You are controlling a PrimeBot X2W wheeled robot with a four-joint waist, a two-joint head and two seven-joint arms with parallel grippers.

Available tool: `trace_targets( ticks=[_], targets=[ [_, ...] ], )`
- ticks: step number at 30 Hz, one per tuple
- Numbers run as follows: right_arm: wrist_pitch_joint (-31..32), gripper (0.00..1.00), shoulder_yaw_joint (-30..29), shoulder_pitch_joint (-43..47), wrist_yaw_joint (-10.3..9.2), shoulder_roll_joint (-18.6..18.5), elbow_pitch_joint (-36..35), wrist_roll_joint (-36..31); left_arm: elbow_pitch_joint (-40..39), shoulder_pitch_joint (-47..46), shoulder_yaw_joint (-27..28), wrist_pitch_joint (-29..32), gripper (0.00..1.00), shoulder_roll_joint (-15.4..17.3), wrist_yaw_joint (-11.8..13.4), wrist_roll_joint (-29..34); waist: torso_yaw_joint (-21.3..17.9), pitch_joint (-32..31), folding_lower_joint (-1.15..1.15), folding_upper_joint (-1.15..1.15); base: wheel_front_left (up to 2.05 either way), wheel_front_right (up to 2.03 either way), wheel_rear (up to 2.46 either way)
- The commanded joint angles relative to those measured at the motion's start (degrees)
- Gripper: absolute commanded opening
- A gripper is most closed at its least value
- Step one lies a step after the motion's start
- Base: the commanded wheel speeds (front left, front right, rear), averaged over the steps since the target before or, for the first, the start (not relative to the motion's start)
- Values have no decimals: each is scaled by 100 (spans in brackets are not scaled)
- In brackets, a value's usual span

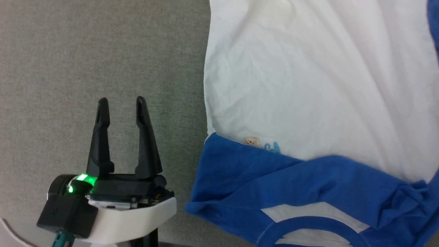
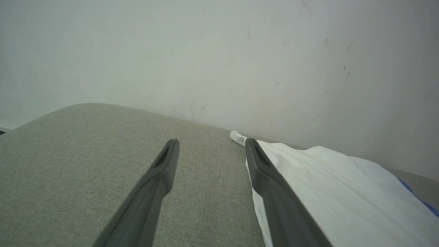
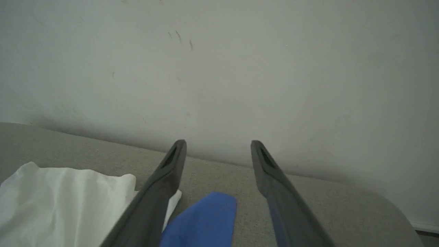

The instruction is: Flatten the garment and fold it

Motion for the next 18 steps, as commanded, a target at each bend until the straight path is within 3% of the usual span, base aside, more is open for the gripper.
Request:
trace_targets(
  ticks=[1,8,18],
  targets=[
    [140,100,-41,-280,-5,32,303,-198,-48,-120,-71,-27,100,-41,-46,69,359,438,-2,0,0,0,0],
    [973,100,-207,-642,-5,-62,1198,-909,-238,-245,-307,-27,100,-59,10,165,672,871,-2,0,0,0,0],
    [1568,100,-552,-464,-5,-36,1304,-1216,-441,-459,-559,-27,100,-61,135,399,871,1317,-2,0,0,0,0]
  ],
)
